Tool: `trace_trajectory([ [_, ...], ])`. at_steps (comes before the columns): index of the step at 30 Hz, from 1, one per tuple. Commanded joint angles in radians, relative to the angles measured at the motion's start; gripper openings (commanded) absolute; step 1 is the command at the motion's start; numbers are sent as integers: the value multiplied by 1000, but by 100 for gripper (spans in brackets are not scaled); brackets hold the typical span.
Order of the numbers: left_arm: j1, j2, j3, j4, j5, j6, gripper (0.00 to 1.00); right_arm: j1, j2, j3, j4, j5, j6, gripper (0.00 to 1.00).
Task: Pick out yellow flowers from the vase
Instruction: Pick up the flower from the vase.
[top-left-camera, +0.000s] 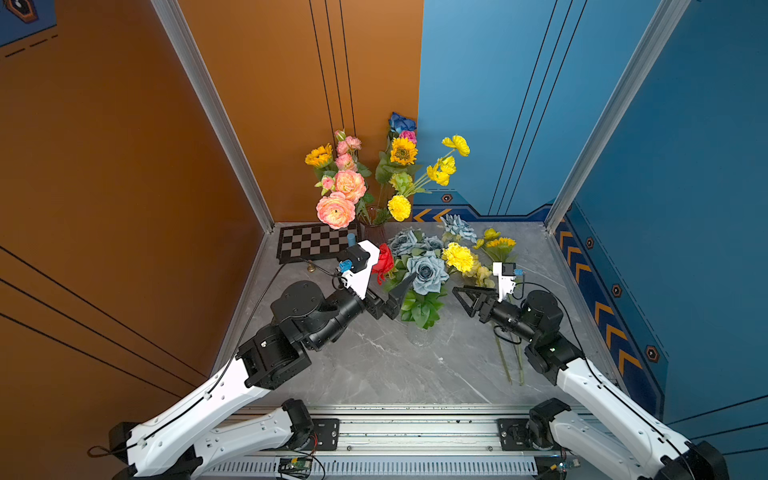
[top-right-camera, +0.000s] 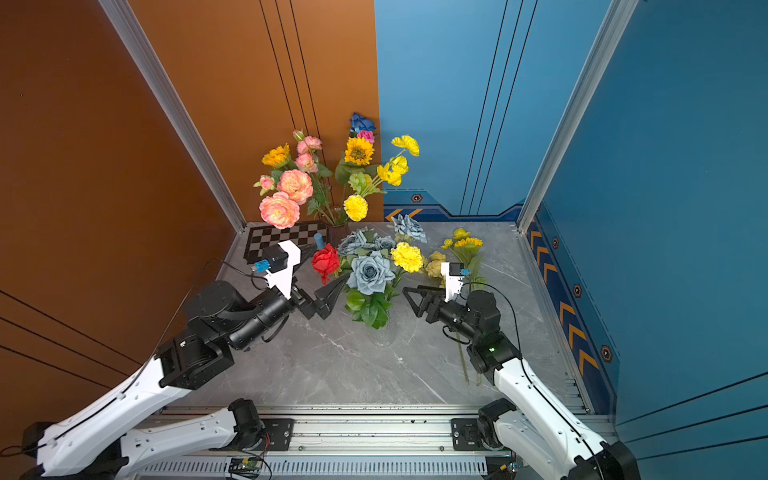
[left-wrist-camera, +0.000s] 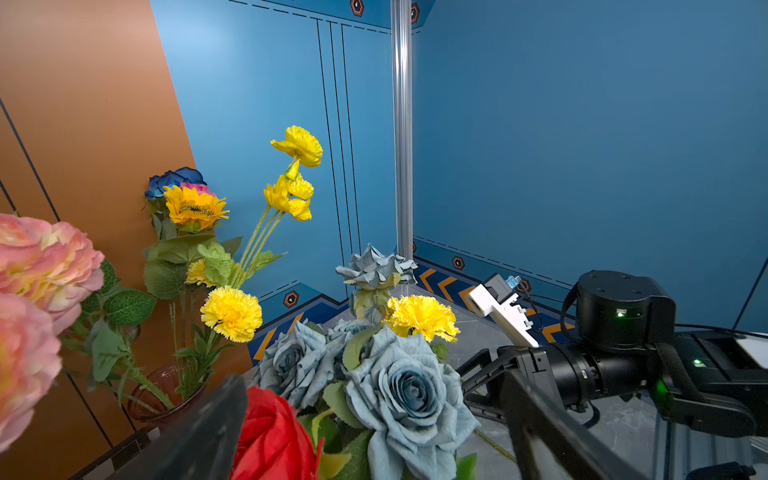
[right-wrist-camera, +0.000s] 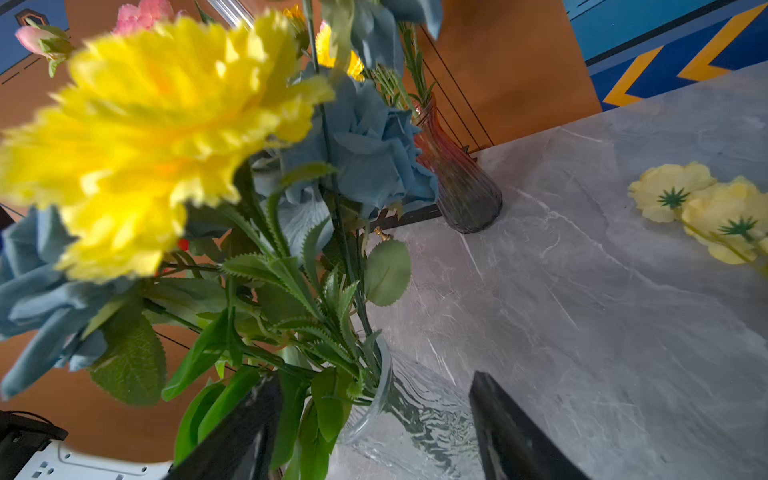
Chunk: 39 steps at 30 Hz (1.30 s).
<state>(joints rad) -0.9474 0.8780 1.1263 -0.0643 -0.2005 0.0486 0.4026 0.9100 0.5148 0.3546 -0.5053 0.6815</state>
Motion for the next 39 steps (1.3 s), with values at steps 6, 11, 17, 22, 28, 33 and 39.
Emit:
trace_trajectory([
  [6, 0, 0, 10, 3, 10, 8, 98, 66, 105, 78, 109, 11, -12, 71],
  [11, 0, 0, 4, 4, 6, 9, 98, 88, 119, 86, 121, 28, -13, 67],
  [17, -2, 4, 4, 3, 7, 8, 98, 102, 138, 95, 133, 44, -13, 55],
  [22, -2, 5, 5, 4, 7, 10, 98, 114, 157, 103, 142, 49, -16, 41],
  [28, -7, 2, 3, 4, 5, 10, 98, 126, 159, 110, 136, 57, -22, 25],
  [33, -8, 1, 3, 4, 5, 10, 98, 131, 135, 115, 107, 66, -34, 13],
  [39, -13, 2, 3, 6, 5, 10, 98, 136, 81, 137, 18, 86, -74, 9],
])
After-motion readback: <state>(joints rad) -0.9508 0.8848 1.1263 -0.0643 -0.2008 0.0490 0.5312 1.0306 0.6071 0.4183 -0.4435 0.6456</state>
